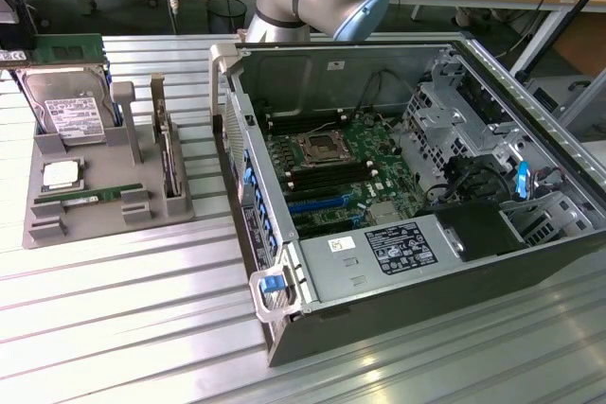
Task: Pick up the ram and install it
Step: 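Pick up the ram and move it above insertion slot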
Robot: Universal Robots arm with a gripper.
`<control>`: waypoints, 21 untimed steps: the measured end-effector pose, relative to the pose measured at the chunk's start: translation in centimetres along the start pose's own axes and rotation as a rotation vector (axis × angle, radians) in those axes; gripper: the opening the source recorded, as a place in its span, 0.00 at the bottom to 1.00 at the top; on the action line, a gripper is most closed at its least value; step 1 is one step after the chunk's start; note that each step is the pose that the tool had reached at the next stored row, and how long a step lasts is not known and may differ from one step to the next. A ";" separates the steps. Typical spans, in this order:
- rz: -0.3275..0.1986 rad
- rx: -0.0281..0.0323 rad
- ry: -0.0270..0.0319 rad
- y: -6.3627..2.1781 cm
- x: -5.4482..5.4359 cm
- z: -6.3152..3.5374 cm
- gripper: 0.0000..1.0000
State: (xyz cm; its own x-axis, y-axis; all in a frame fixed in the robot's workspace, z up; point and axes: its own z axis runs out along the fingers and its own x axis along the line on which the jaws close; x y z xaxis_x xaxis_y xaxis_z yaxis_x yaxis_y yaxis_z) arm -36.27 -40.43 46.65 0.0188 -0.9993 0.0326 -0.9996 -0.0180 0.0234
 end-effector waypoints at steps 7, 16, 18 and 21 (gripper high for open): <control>0.000 0.0001 0.0000 -0.03 0.1 -2.01 0.13; 0.000 0.0000 0.0000 -0.09 0.1 -4.30 0.13; 0.000 -0.0001 0.0000 -0.10 0.2 -4.83 0.13; 0.000 -0.0042 0.0000 -0.32 0.2 -4.91 0.13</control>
State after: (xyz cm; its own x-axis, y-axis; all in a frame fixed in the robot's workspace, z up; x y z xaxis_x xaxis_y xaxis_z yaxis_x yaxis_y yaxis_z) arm -35.84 -40.43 51.55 0.0190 -0.9993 0.0326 -0.9995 -0.0181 0.0276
